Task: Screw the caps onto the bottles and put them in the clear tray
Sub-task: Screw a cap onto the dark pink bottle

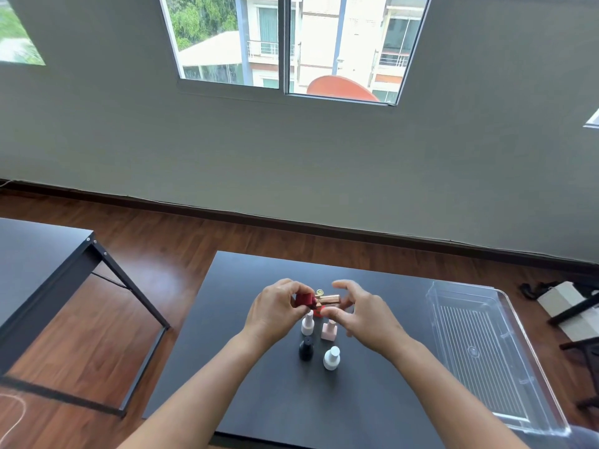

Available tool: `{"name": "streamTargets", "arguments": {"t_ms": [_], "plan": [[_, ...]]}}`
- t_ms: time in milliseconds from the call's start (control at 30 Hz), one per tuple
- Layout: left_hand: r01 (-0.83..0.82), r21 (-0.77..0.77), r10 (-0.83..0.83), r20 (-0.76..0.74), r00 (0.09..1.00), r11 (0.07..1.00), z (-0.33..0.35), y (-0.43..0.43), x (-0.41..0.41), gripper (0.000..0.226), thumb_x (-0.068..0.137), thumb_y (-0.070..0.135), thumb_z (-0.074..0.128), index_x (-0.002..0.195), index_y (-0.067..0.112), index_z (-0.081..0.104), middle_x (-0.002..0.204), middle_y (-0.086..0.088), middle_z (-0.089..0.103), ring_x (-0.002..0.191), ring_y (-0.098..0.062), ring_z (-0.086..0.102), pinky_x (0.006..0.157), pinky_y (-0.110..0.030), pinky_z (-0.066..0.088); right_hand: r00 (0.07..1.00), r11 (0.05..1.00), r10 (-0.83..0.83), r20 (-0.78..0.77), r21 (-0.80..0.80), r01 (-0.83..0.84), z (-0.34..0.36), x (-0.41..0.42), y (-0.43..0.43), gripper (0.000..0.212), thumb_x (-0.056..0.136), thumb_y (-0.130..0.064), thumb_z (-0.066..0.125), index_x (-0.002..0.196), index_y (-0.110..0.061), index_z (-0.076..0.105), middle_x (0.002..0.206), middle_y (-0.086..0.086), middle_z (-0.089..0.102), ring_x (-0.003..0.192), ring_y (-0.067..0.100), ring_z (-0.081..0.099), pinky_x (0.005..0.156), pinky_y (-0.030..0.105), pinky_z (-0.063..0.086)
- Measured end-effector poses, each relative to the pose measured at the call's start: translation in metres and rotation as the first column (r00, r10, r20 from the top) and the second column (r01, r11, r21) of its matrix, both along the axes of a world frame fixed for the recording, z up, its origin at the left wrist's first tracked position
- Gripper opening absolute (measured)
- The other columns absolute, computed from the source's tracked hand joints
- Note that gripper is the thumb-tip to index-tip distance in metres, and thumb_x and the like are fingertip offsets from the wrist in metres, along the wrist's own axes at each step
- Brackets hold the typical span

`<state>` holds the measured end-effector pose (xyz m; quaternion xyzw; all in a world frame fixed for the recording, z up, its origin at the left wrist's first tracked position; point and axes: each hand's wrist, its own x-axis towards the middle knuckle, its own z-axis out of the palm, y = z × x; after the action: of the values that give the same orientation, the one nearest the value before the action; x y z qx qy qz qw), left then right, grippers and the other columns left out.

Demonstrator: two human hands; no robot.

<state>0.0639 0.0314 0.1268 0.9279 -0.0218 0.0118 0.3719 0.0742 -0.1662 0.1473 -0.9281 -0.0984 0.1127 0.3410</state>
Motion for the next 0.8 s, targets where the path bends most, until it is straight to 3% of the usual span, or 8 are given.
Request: {"name": "streamTargets", "arguments": {"t_ms": [67, 133, 267, 333, 433, 533, 633, 800], "plan": [[0.005, 0.01, -0.005, 0.001, 1.0, 1.0, 0.0005, -0.0004, 0.0, 0.019, 0.078, 0.025, 0.075, 0.093, 0.037, 0.07, 0.087, 0.017, 0.064, 0.072, -0.001, 0.058, 0.068, -0.023, 0.053, 0.999, 1.0, 0.015, 0.036, 0.017, -0.016, -0.0016, 0.0001, 0.0007, 0.022, 0.085, -0.04, 0.065, 0.104, -0.037, 0.054, 0.084, -0.014, 0.067, 0.064, 0.01, 0.064, 0.077, 0.038, 0.056], [0.013, 0.021, -0.013, 0.004, 1.0, 1.0, 0.001, -0.0011, 0.0, 0.019, 0.079, 0.026, 0.075, 0.093, 0.037, 0.07, 0.088, 0.017, 0.064, 0.072, -0.001, 0.058, 0.069, -0.023, 0.053, 0.999, 1.0, 0.008, 0.047, -0.001, -0.008, -0.001, 0.001, 0.0015, 0.007, 0.089, -0.038, 0.061, 0.092, -0.033, 0.058, 0.077, -0.013, 0.069, 0.061, 0.01, 0.064, 0.073, 0.039, 0.057], [0.026, 0.034, -0.027, 0.018, 0.999, 0.999, 0.0028, -0.0017, 0.0005, 0.02, 0.079, 0.024, 0.074, 0.095, 0.036, 0.07, 0.091, 0.018, 0.064, 0.074, -0.002, 0.059, 0.071, -0.024, 0.054, 1.0, 0.998, -0.016, -0.017, -0.055, 0.015, 0.0032, 0.0023, 0.0015, 0.048, 0.093, -0.06, 0.038, 0.073, -0.023, 0.061, 0.061, -0.009, 0.071, 0.047, 0.007, 0.063, 0.068, 0.036, 0.057], [0.032, 0.038, -0.033, 0.023, 0.999, 0.999, 0.0036, -0.0018, 0.0008, 0.02, 0.08, 0.024, 0.074, 0.096, 0.036, 0.07, 0.092, 0.017, 0.065, 0.075, -0.002, 0.059, 0.071, -0.024, 0.054, 0.999, 0.995, -0.01, -0.031, -0.098, 0.007, 0.0032, 0.002, -0.0002, 0.058, 0.09, -0.069, 0.03, 0.08, -0.023, 0.064, 0.065, -0.009, 0.072, 0.05, 0.006, 0.065, 0.07, 0.036, 0.056], [0.037, 0.047, -0.039, 0.03, 0.999, 0.998, 0.0045, -0.0016, 0.0012, 0.021, 0.08, 0.025, 0.074, 0.097, 0.035, 0.071, 0.093, 0.015, 0.066, 0.076, -0.003, 0.059, 0.071, -0.023, 0.054, 0.999, 0.994, 0.041, 0.002, -0.102, -0.041, 0.0002, -0.0005, -0.0014, 0.033, 0.086, -0.061, 0.054, 0.108, -0.037, 0.051, 0.086, -0.01, 0.069, 0.061, 0.006, 0.062, 0.07, 0.031, 0.053], [0.05, 0.061, -0.052, 0.036, 0.998, 0.997, 0.0048, -0.0026, 0.0015, 0.02, 0.08, 0.025, 0.075, 0.098, 0.033, 0.071, 0.093, 0.015, 0.065, 0.075, -0.004, 0.059, 0.071, -0.023, 0.054, 0.995, 0.992, 0.06, 0.075, -0.117, -0.051, 0.0001, -0.0026, 0.0001, 0.018, 0.086, -0.039, 0.064, 0.097, -0.036, 0.05, 0.085, -0.011, 0.067, 0.056, 0.002, 0.052, 0.061, 0.025, 0.045], [0.057, 0.067, -0.06, 0.043, 0.997, 0.996, 0.0049, -0.0034, 0.0011, 0.018, 0.081, 0.027, 0.074, 0.097, 0.033, 0.071, 0.092, 0.015, 0.065, 0.074, -0.005, 0.059, 0.07, -0.023, 0.053, 0.996, 0.99, 0.039, 0.086, -0.139, -0.027, 0.0018, -0.0004, 0.0011, 0.012, 0.091, -0.041, 0.056, 0.09, -0.03, 0.058, 0.075, -0.008, 0.068, 0.062, 0.011, 0.058, 0.058, 0.026, 0.045], [0.072, 0.082, -0.074, 0.03, 0.997, 0.994, 0.0042, -0.002, 0.0015, 0.019, 0.081, 0.027, 0.073, 0.098, 0.035, 0.071, 0.089, 0.018, 0.061, 0.072, -0.004, 0.056, 0.066, -0.017, 0.047, 0.995, 0.985, 0.08, 0.052, -0.158, -0.071, 0.0026, -0.0004, -0.0001, 0.02, 0.092, -0.042, 0.053, 0.108, -0.034, 0.062, 0.091, -0.007, 0.072, 0.077, 0.018, 0.065, 0.074, 0.034, 0.053]]}}
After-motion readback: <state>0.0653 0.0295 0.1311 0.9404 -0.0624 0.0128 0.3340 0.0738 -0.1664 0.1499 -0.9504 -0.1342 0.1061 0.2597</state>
